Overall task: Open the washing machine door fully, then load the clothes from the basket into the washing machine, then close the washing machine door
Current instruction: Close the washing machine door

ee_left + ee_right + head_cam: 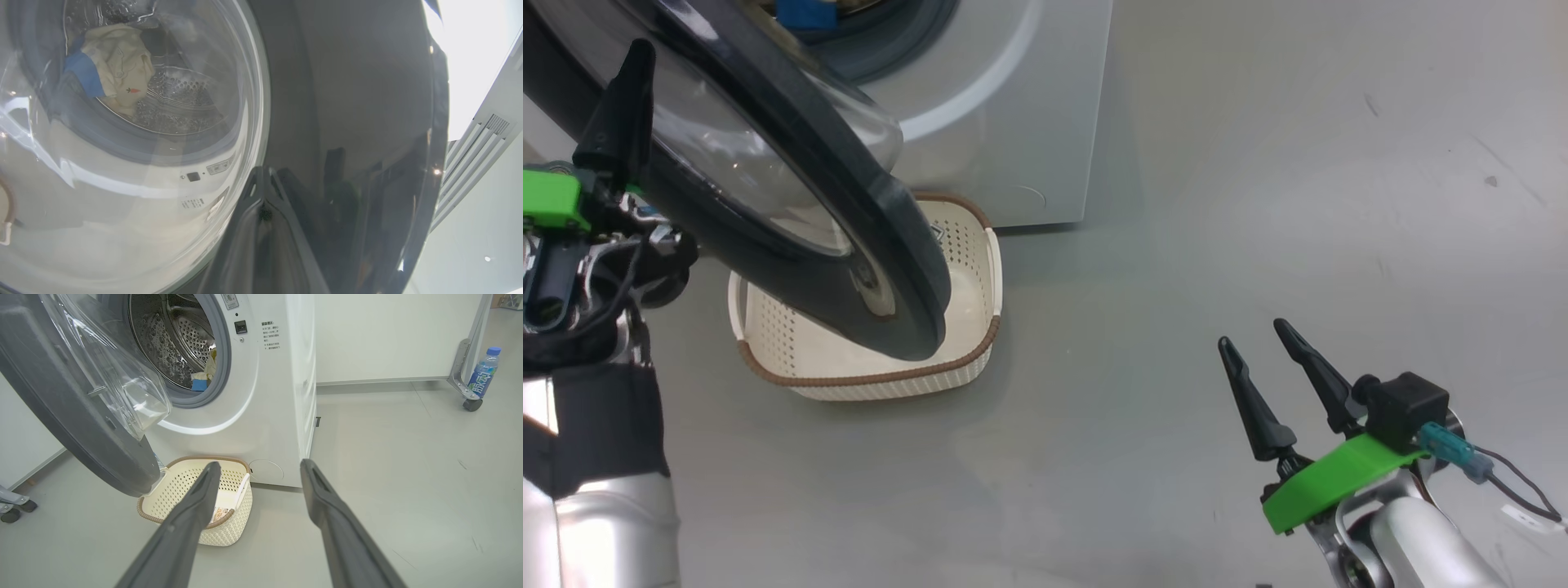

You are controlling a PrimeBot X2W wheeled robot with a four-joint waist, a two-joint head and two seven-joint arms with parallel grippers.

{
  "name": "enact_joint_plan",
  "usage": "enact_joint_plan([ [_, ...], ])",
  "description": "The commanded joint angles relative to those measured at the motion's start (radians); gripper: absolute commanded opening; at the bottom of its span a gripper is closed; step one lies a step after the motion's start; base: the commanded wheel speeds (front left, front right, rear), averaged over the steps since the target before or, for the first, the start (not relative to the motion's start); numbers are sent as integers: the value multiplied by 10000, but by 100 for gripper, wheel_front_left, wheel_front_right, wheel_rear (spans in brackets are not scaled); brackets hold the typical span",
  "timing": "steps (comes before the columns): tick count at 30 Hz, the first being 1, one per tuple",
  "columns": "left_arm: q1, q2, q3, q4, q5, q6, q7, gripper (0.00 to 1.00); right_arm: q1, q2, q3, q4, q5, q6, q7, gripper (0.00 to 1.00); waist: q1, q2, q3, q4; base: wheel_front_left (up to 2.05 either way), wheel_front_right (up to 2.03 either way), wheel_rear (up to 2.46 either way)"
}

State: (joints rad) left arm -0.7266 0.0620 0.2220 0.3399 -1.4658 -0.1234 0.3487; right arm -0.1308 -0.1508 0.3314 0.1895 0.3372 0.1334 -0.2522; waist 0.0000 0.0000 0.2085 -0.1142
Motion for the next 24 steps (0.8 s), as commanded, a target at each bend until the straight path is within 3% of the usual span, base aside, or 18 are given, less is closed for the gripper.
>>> enact_joint_plan([
  [1, 17, 497, 114, -456, 174, -72, -94, 0, -158, 12, 110, -351, -10, -27, -95, 100, 0, 0, -78, 74, 0, 0, 0],
  [15, 1887, 1540, -1273, -2066, 1723, -72, -2305, 2, 232, 75, -11, -562, -123, -27, -95, 100, 0, 0, -835, 511, 0, 0, 0],
  [17, 2212, 1745, -1537, -2216, 1960, -72, -2680, 22, 294, 79, -40, -599, -130, -27, -95, 100, 0, 0, -920, 545, 0, 0, 0],
  [18, 2376, 1939, -1722, -2272, 2261, -72, -2900, 41, 328, 78, -59, -623, -132, -27, -95, 100, 0, 0, -952, 567, 0, 0, 0],
  [19, 2537, 2071, -1918, -2316, 2458, -72, -3095, 51, 365, 76, -76, -645, -135, -27, -95, 100, 0, 0, -991, 590, 0, 0, 0],
  [21, 2843, 2387, -2235, -2365, 2945, -72, -3562, 92, 451, 74, -109, -682, -145, -27, -95, 100, 0, 0, -1068, 629, 0, 0, 0],
  [22, 3004, 2603, -2461, -2355, 3320, -72, -3773, 100, 492, 78, -129, -708, -151, -27, -95, 100, 0, 0, -1101, 647, 0, 0, 0],
  [24, 3260, 2928, -2844, -2316, 3920, -72, -4220, 100, 576, 84, -163, -747, -162, -27, -95, 100, 0, 0, -1170, 671, 0, 0, 0],
])
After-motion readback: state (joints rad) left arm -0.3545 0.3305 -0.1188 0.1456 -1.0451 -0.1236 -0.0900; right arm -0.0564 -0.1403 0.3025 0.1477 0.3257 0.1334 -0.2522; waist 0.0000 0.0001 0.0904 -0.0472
